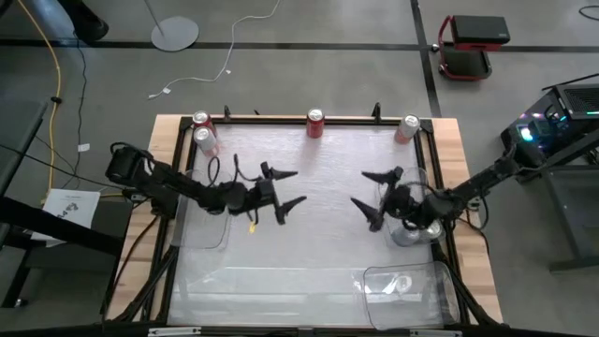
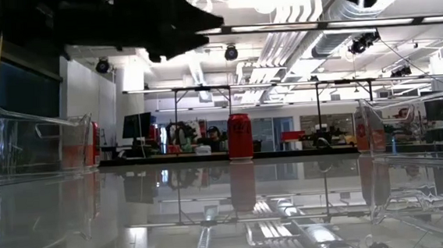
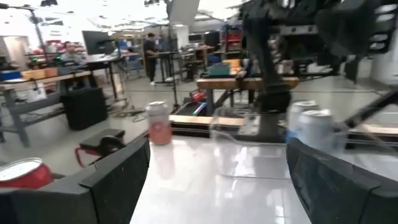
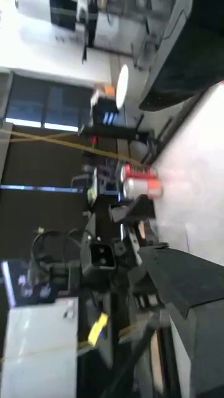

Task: Sort soda cans
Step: Put the right red-black soda can into the bottom transparent bin, then put the red-black soda can into the bottom transparent bin

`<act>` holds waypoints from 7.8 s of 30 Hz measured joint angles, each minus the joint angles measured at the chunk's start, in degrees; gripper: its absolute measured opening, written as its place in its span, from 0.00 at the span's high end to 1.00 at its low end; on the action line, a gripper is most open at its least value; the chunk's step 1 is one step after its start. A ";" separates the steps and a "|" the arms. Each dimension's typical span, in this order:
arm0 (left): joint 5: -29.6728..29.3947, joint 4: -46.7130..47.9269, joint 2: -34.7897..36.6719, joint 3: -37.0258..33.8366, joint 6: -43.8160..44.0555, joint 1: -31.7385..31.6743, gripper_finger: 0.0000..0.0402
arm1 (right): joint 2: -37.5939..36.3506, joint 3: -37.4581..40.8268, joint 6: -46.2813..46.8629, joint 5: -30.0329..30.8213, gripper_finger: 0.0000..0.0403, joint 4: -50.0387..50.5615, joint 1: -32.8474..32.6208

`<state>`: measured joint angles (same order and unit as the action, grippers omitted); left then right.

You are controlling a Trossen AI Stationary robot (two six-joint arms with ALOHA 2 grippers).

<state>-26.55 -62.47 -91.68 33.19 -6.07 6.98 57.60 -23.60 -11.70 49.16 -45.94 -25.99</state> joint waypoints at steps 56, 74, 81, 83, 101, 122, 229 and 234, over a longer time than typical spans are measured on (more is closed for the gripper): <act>-2.56 40.30 16.07 0.85 7.96 -4.70 0.12 | 71.43 -92.32 -14.86 -56.49 0.17 98.14 64.43; -3.57 41.32 16.07 0.85 8.85 -2.59 0.12 | 58.08 -92.25 -10.71 -56.55 0.29 102.26 60.36; -10.67 42.14 16.07 0.85 8.48 1.22 0.12 | 42.29 -92.24 -1.44 -55.21 0.29 111.63 50.06; -11.59 42.14 16.07 0.85 8.50 2.35 0.12 | 37.97 -92.34 2.77 -53.43 0.29 114.66 45.01; -16.50 41.61 16.07 0.83 13.88 8.64 0.12 | 29.98 -91.31 63.19 -20.31 0.29 131.99 -19.81; -17.55 41.62 16.07 0.83 17.89 8.87 0.12 | 29.44 -51.44 91.42 -26.75 0.29 103.64 -32.14; -15.18 115.03 29.32 25.21 43.36 -8.43 0.14 | 9.87 -22.33 3.48 -43.96 0.10 47.63 25.07; -16.22 135.64 25.96 30.50 58.47 -12.51 0.17 | 9.90 -17.93 -0.06 -44.21 0.10 39.15 26.26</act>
<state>-42.76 73.17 -65.73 63.69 52.40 -5.53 67.51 -41.53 -11.76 4.95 -6.79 0.26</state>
